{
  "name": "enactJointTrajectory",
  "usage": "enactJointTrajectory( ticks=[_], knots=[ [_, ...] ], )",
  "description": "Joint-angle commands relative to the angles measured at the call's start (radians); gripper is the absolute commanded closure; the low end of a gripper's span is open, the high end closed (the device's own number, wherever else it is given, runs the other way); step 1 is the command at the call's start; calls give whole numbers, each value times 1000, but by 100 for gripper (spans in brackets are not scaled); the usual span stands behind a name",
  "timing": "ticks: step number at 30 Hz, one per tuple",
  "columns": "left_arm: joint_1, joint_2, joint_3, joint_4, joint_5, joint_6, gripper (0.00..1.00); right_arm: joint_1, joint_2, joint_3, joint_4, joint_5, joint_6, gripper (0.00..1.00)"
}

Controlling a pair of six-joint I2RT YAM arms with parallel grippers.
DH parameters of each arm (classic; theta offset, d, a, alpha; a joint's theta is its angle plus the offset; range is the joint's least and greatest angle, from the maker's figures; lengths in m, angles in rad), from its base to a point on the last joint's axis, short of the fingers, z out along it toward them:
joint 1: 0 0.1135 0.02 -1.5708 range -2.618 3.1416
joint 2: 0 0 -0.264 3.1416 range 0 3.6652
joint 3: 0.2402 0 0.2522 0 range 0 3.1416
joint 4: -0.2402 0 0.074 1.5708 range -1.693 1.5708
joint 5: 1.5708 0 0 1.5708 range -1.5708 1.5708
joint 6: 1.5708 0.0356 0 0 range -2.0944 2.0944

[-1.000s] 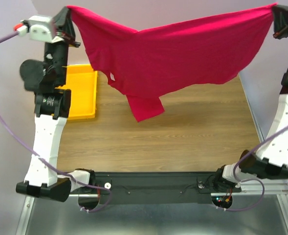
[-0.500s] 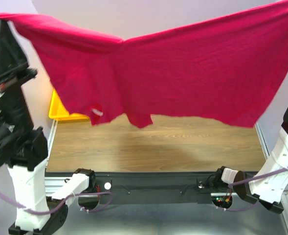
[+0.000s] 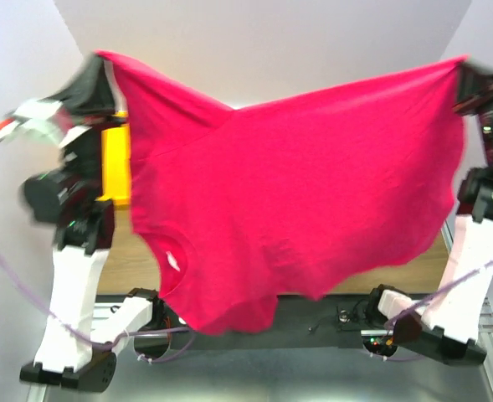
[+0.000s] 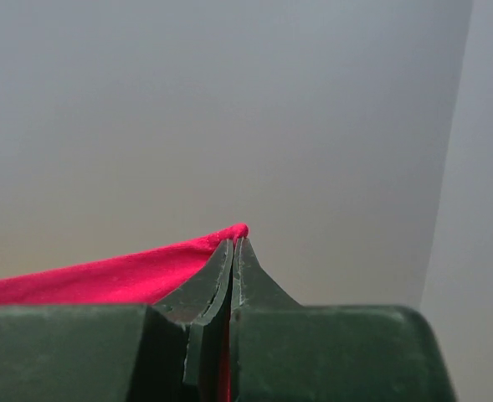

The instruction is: Fold and stack the t-shirts

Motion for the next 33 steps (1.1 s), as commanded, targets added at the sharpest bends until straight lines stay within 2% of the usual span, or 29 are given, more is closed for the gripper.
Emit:
enactJointTrajectory(
  ticks=[1, 4, 8, 12, 14, 15, 16, 19, 25, 33],
  knots=[
    [2, 87, -158, 77, 13, -36, 100, -8, 47, -196, 42, -79, 38, 99],
    [1, 174, -328, 171, 27, -63, 100, -8, 94, -412, 184, -122, 65, 99],
    [1, 348, -392, 237, 34, -88, 100, -3, 195, -593, 365, -140, 81, 99],
    [-1, 564, -355, 249, 59, -85, 100, 24, 321, -775, 653, -108, 29, 99],
    [-7, 728, -288, 219, 70, -85, 100, 47, 398, -827, 716, -93, -28, 99],
    [-7, 729, -260, 200, 71, -83, 100, 57, 421, -838, 729, -89, -54, 99],
    [-10, 796, -234, 182, 73, -83, 100, 66, 441, -844, 741, -80, -72, 99],
    [-19, 896, -138, 104, 65, -89, 100, 83, 548, -810, 737, -57, -102, 99],
    [-27, 1006, -12, 26, 47, -85, 100, 83, 757, -608, 637, -34, -109, 99],
    [-28, 1062, 82, -48, 50, -62, 100, 83, 975, -361, 496, -54, -90, 99]
  ],
)
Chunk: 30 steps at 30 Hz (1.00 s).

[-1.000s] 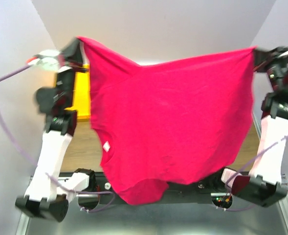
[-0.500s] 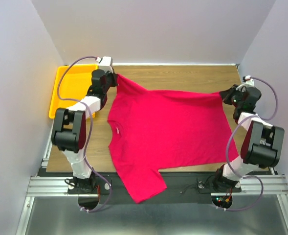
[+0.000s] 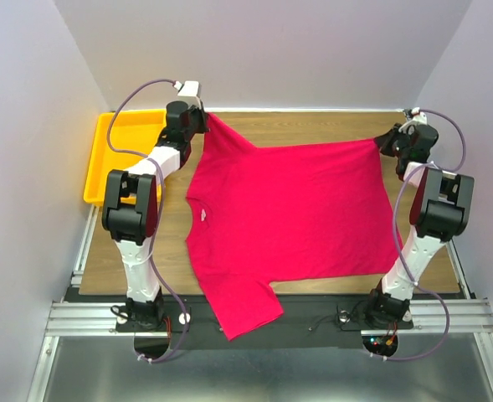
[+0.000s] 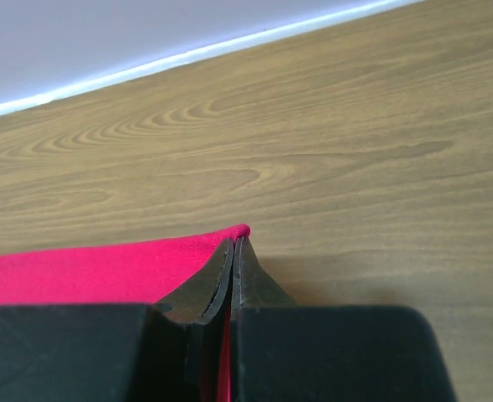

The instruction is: Fold and stack the t-shirts

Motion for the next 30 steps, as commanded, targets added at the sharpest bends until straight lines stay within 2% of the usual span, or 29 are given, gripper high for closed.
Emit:
enactJointTrajectory(
  ticks=[1, 6, 12, 30],
  knots=[
    [-2, 0, 61, -12, -5, 27, 100, -4, 72, 128, -46, 4, 17, 99],
    [-2, 3, 75, -37, 10, 52, 100, -4, 170, 239, -103, -72, 61, 99],
    [-2, -3, 81, -46, 43, 70, 100, -2, 215, 309, -149, -114, 78, 99],
    [0, -172, -74, -32, 61, 108, 100, -5, 166, 268, -155, -183, 35, 100]
  ],
)
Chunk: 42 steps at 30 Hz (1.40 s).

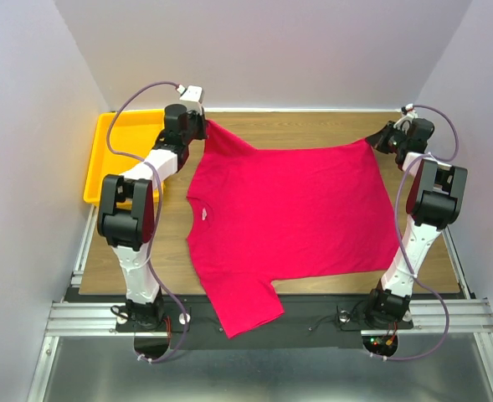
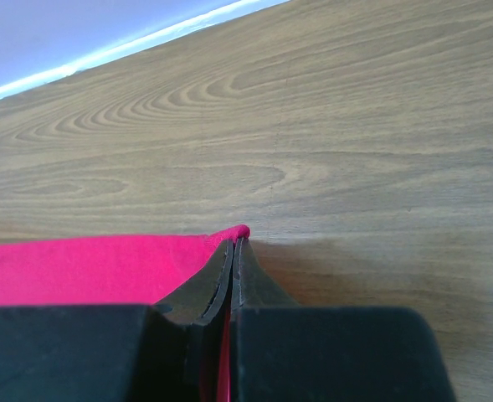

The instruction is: Fold and stack the t-shirts

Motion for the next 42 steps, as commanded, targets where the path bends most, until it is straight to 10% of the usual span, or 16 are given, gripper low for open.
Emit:
enactJointTrajectory(
  ticks=[1, 42],
  knots=[
    [0, -147, -49, 51, 15, 35, 100, -5, -56, -4, 25, -21, -8, 99],
    [1, -328, -263, 34, 23, 66, 100, -76, -134, -142, 100, -143, 25, 99]
  ],
)
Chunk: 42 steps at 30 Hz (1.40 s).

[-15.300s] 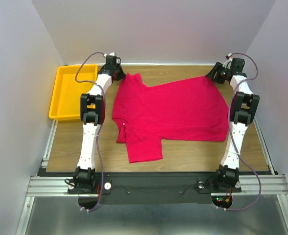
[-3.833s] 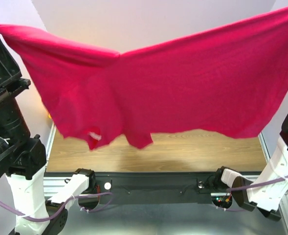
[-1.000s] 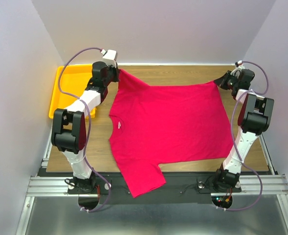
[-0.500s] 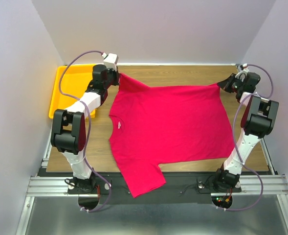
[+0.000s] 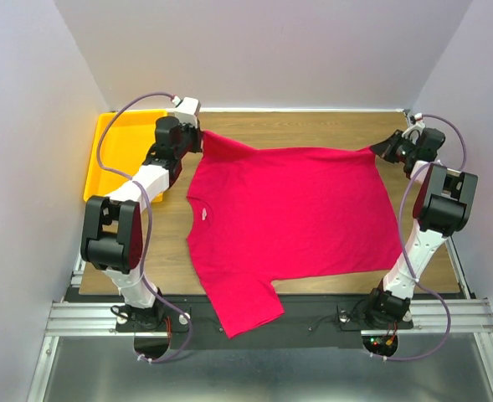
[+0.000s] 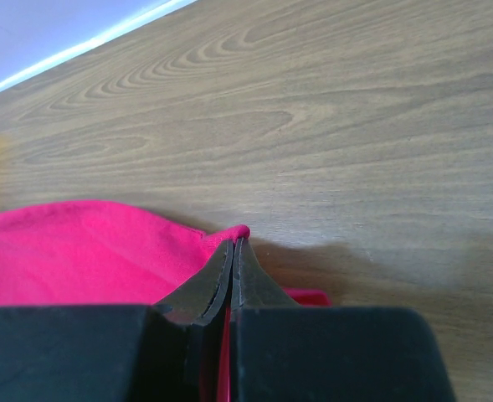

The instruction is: Fold and stack the t-shirts

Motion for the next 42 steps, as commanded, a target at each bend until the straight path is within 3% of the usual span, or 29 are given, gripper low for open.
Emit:
enactJointTrajectory(
  ticks=[1, 42],
  knots=[
    [1, -91, -30, 46, -7, 17, 100, -9, -49, 3, 68, -20, 10, 99],
    [1, -284, -226, 22, -15, -19, 100, -47, -115, -116, 180, -64, 79, 99]
  ],
)
